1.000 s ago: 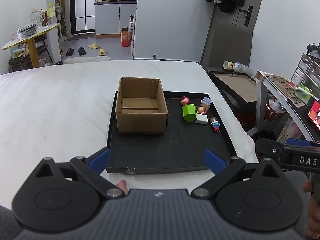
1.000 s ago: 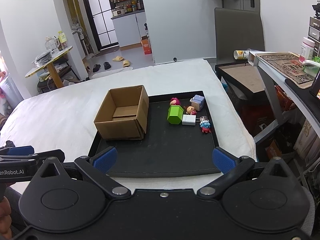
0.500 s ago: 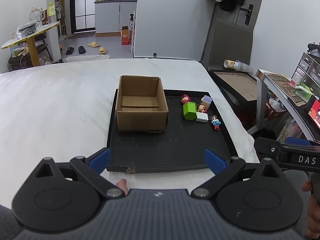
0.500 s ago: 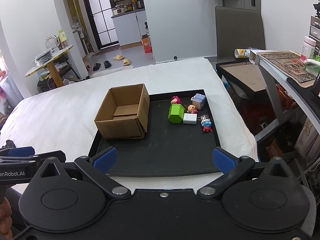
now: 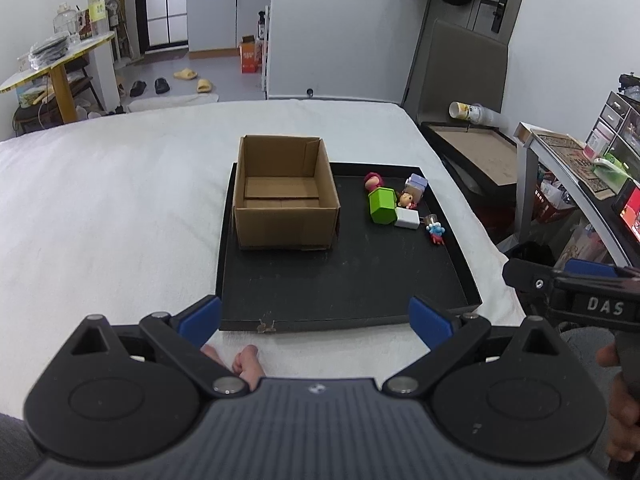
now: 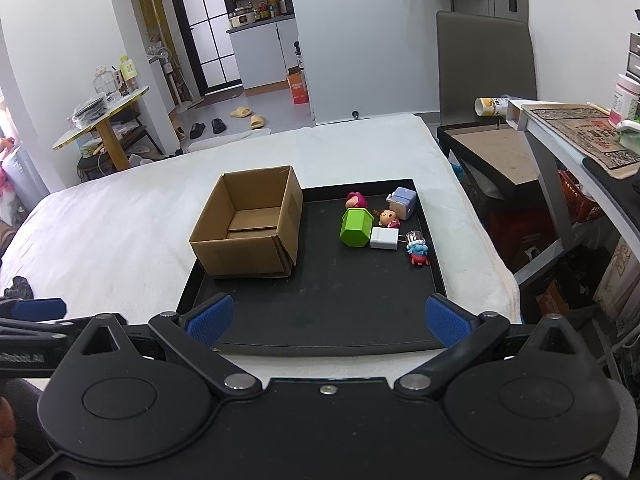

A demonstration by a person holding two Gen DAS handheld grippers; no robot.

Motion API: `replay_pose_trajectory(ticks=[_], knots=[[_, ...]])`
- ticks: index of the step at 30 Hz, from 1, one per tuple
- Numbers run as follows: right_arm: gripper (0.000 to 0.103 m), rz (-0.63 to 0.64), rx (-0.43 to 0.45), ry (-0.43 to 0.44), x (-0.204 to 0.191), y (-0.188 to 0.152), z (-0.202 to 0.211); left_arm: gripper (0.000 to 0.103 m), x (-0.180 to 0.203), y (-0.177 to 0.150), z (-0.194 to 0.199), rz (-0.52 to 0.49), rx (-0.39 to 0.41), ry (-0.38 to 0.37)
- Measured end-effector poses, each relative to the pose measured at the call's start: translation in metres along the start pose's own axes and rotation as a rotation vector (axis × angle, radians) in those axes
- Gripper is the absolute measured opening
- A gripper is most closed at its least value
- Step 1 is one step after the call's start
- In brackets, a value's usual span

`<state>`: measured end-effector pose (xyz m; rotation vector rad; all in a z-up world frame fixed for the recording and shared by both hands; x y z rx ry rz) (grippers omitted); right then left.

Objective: Organize rigid objects
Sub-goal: 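Close the right gripper on the green cup while the left grips the box edge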

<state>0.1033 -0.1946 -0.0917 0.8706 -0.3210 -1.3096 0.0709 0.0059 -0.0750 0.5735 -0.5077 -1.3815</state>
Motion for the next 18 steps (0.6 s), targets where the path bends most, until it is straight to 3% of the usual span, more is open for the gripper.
replay_pose_trajectory(ticks=[8, 12, 18], knots=[[0.103, -0.019, -0.033, 0.004, 0.009, -0.003, -0.021, 0.099, -0.030, 0.010, -0.011, 0.033, -0.042, 0.049], [0.103, -0.002, -0.043, -0.002, 0.011, -0.002, -0.029, 0.099, -0.042, 0.019, -0.008, -0.024, -0.030, 0.097], [0.103, 0.004, -0.066, 0.004, 0.016, 0.000, -0.045, 0.099, -0.047, 0.019, -0.023, -0.082, -0.144, 0.072]])
Point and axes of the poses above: each gripper's, at about its wrist camera, not at the fingertips, and z roughly against the way its jaws point, x to its right, y to its top, the point moved 10 cm from there along -z, roughly the way its jaws point, and after that the axes turned 7 degrees about y, right-handed, at the moved point
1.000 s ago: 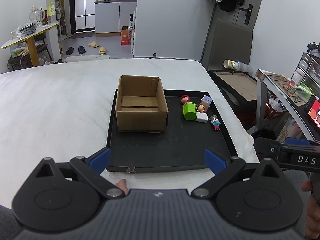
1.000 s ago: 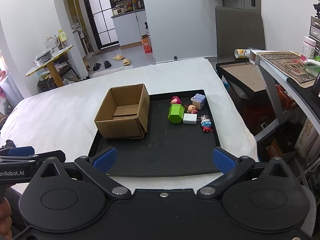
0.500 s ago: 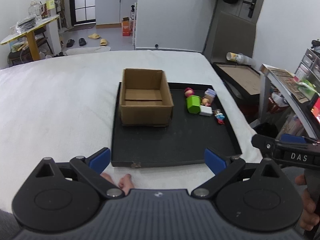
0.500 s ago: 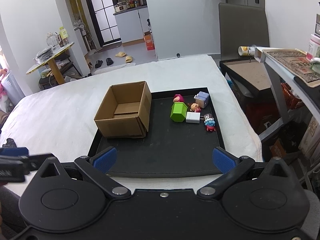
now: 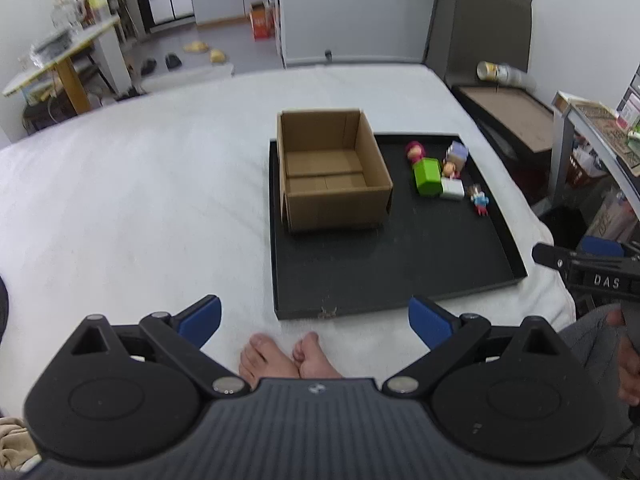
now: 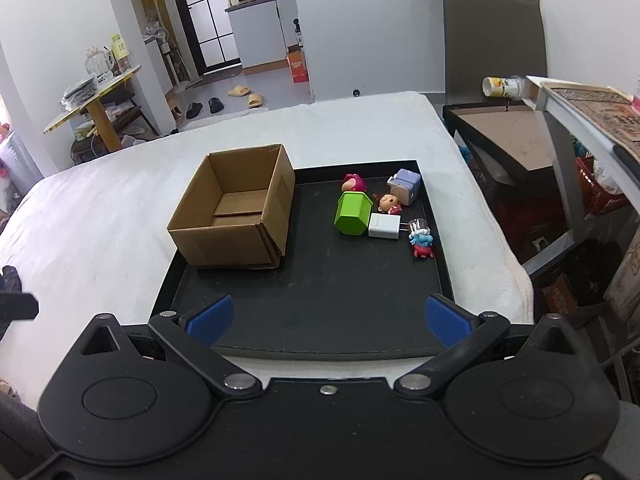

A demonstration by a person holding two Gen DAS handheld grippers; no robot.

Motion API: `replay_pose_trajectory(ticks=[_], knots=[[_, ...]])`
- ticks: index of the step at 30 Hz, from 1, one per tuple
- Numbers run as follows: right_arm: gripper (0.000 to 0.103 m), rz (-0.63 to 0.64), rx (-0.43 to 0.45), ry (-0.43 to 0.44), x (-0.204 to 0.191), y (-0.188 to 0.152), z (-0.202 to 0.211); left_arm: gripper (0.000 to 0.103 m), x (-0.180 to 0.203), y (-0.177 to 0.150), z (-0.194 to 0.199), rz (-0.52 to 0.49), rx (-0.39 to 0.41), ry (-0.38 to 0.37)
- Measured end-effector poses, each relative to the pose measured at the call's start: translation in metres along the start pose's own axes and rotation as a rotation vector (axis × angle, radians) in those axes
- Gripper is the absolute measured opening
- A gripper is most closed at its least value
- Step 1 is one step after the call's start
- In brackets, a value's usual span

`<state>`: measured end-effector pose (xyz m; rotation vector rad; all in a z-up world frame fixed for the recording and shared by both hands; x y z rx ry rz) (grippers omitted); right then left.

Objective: Organize rigid objects
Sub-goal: 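Close the right gripper on the green cup while the left grips the box edge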

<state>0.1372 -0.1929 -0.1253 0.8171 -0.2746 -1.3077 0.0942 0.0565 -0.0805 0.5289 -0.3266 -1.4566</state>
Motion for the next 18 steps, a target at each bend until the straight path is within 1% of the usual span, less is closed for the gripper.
replay_pose_trajectory(ticks=[2, 5, 7, 10, 12, 14, 18], knots=[[0.103, -0.004, 0.007, -0.005, 0.003, 0.003, -0.003, 0.099, -0.001, 0.005, -0.006, -0.006, -0.020, -0.012], [0.103, -0.042, 0.005, -0.015, 0.016, 0.007, -0.009, 0.099, 0.001, 0.018, -0.012, -0.060, -0.003, -0.023], [0.103, -0.072, 0.007, -0.026, 0.027, 0.010, -0.012, 0.099, 0.003, 0.025, -0.018, -0.088, -0.010, -0.036], [0.102, -0.072, 0.017, -0.053, 0.039, 0.016, -0.018, 0.099, 0.002, 0.035, -0.027, -0.106, -0.013, -0.033], [0.098, -0.080, 0.023, -0.055, 0.045, 0.020, -0.022, 0.099, 0.001, 0.042, -0.036, -0.109, -0.023, -0.036], [0.093, -0.086, 0.025, -0.056, 0.051, 0.022, -0.027, 0.099, -0.001, 0.051, -0.044, -0.103, -0.027, -0.045], [0.085, -0.090, 0.021, -0.049, 0.059, 0.028, -0.043, 0.099, -0.004, 0.071, -0.061, -0.114, 0.004, -0.035]])
Point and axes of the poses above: each gripper's, at about its wrist camera, not at the fingertips, and z roughly against the way its jaws point, x to its right, y to its top, the point moved 10 cm from there along -z, roughly the way its jaws point, and after that the axes turned 7 degrees about y, right-handed, at the moved point
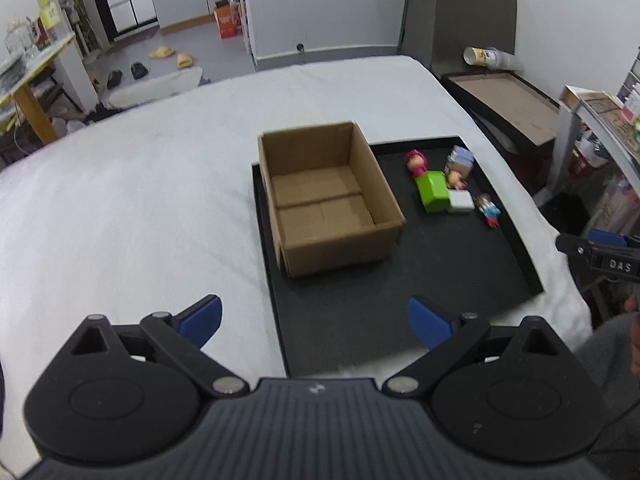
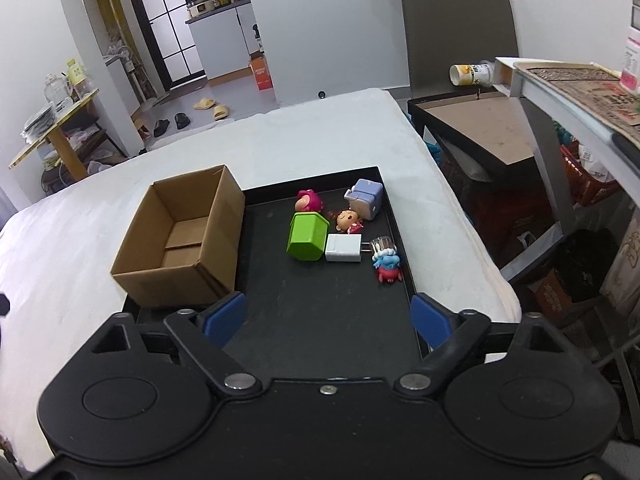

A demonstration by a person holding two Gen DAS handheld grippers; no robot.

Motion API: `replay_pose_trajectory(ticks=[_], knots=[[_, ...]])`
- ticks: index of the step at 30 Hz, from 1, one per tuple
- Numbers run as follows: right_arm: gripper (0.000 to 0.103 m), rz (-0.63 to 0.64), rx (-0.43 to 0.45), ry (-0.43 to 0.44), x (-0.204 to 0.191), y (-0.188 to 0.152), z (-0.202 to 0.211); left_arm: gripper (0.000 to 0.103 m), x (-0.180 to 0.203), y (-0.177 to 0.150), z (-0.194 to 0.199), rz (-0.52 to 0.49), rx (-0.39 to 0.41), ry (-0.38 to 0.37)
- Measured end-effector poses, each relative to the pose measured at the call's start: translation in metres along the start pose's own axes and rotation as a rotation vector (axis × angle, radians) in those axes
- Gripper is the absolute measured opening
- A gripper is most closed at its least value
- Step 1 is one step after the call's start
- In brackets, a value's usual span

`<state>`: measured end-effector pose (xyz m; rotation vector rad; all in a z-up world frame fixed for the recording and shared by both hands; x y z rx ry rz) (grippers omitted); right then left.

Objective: Organize rigid objects
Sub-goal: 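Close the right gripper on the green cup while the left grips the box edge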

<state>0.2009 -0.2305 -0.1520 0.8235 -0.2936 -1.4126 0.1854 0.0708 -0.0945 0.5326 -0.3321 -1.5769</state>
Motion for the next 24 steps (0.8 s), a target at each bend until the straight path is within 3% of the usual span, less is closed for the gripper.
replay_pose_trajectory(ticks=[5, 8, 18, 24], knots=[[0.068, -0.004, -0.015, 0.010, 0.008, 0.004, -0.026, 0.097, -0.009, 0.024, -0.027, 0.025, 0.026, 0.002], [0.063, -0.006, -0.022, 0.023, 0.010, 0.005, -0.042, 0.097, -0.018, 0.039, -0.039, 0.035, 0.058, 0.008], [0.058, -0.033, -0.032, 0.081, 0.010, 0.014, -0.105, 0.089, -0.034, 0.059, -0.090, 0.073, 0.056, -0.032], [0.051, -0.114, -0.045, 0.121, 0.014, 0.023, -0.141, 0.074, -0.047, 0.061, -0.118, 0.151, 0.040, -0.041]])
Point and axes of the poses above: each gripper's, at about its wrist camera, not at the fingertips, and z roughly against the way its jaws point, x to its right, y to its top, the point moved 10 cm from there along -z, roughly the way its jaws point, and after that the axes turned 7 degrees about y, right-handed, at the moved point
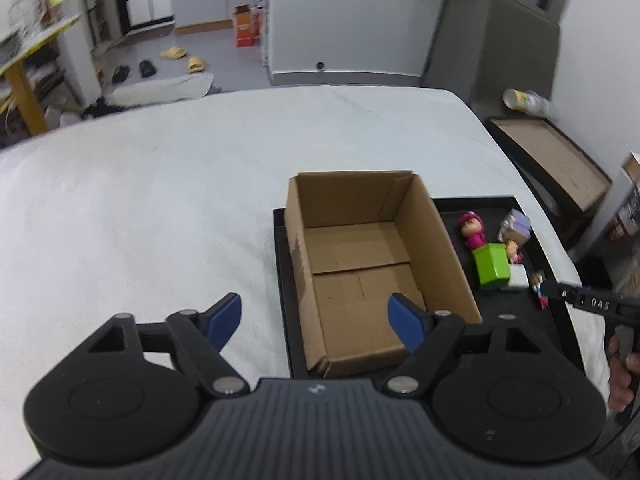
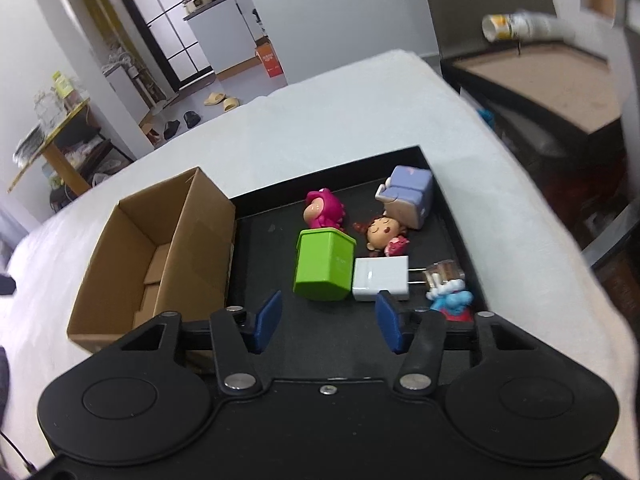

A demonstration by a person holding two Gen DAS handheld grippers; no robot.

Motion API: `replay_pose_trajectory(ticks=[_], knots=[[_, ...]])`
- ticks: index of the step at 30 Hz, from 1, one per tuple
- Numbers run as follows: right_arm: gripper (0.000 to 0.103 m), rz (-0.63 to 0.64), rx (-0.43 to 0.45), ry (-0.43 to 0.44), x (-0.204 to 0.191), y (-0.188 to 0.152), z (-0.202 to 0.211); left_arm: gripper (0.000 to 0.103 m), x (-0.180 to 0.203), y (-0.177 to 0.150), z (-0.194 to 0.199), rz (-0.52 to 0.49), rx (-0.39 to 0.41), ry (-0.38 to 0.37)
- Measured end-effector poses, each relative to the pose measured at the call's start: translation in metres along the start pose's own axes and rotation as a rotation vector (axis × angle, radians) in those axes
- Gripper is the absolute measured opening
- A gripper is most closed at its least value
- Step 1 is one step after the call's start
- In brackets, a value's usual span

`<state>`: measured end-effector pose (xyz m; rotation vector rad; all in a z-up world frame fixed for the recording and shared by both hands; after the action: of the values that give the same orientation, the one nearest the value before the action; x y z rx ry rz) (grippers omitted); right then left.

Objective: Organize rigid objects
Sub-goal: 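Close the right gripper on the green cup while the left grips the box edge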

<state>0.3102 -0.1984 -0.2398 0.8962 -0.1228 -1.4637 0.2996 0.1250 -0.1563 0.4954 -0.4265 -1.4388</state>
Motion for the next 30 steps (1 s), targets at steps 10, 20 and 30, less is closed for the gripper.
replay_pose_trajectory(ticks=[10, 20, 30], knots=[[0.049, -0.053, -0.018, 0.063, 0.012, 0.014, -0.044, 0.048, -0.024, -0.011, -0.042, 0.221, -0.039, 0.006], [0.049, -0.120, -0.047, 0.113, 0.019, 0.009, -0.072, 0.040, -0.036, -0.026, -0.056, 0.287, -0.106, -0.014], [0.047, -0.169, -0.085, 0.134, 0.018, 0.000, -0.088, 0.034, -0.017, -0.024, -0.064, 0.297, -0.128, -0.064]])
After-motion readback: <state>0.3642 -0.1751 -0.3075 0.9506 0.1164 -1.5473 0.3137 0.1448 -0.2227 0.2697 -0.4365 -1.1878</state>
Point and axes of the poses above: each gripper's, at about its wrist camera, not at the fingertips, and z roughly against the way its jaws point, x to its right, y to its top, the point moved 10 cm from there along -z, roughly the way its jaws point, and after that the axes turned 7 degrees about y, right-handed, at the moved point
